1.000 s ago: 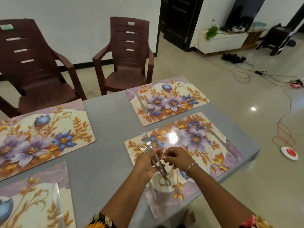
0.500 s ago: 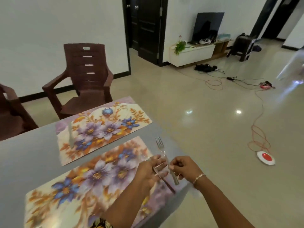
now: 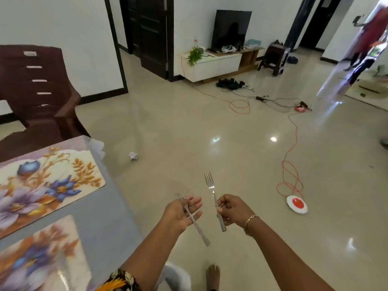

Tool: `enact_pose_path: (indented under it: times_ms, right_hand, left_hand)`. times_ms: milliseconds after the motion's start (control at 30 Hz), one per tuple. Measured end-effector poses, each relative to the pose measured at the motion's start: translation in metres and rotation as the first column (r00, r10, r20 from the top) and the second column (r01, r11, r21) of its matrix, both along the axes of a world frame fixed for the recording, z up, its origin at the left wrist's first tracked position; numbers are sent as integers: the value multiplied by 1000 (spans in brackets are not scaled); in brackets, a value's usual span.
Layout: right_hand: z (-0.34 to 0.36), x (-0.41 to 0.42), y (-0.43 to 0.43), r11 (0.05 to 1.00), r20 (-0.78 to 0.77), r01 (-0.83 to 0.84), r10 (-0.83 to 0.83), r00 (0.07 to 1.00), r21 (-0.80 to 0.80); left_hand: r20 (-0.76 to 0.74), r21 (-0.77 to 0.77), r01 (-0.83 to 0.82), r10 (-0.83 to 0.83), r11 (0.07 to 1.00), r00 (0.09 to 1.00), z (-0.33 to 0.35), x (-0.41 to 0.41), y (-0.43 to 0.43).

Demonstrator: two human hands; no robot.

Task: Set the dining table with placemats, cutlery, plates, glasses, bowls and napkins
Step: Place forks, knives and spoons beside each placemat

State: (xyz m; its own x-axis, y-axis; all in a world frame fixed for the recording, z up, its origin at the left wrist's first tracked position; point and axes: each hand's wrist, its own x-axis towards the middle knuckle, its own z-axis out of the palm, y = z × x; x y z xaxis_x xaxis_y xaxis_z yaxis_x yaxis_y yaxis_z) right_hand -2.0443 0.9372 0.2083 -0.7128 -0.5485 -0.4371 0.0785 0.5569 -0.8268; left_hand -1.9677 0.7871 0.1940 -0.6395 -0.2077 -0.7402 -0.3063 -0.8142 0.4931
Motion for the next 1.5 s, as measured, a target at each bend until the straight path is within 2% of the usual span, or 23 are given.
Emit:
enact_pose_path:
  times_ms: [167, 367, 533, 767, 933, 1100, 1300, 1500]
  right_hand:
    - [6, -104, 3, 995, 4, -78, 77, 997, 57]
    - [12, -214, -12, 986, 0, -161, 161, 987, 47]
    - [4, -295, -58, 963, 38, -268, 267, 963, 15]
    - [8, -399, -160, 855, 14, -517, 518, 856, -34]
    - [16, -447, -239, 734, 21, -678, 679, 734, -37]
    - [12, -449, -335, 577, 32, -816, 817, 576, -34]
    - [-2, -410, -478, 339, 39, -940, 941, 337, -39]
    - [5, -340, -618, 44, 17, -999, 999, 45, 26]
  left_hand:
    - [21, 35, -77, 77, 996, 997, -10, -102, 2]
    - [38, -19, -160, 161, 987, 986, 4, -195, -7]
    - [33, -75, -271, 274, 960, 961, 12, -254, -36]
    - [-54, -111, -492, 489, 864, 871, 17, -335, -96]
    - [-77, -135, -657, 653, 742, 753, 28, -359, -136]
    - [-78, -146, -820, 820, 553, 567, 22, -356, -195]
    - [-102, -129, -932, 930, 339, 352, 6, -323, -294]
    - [-104, -152, -980, 984, 126, 143, 18, -263, -399]
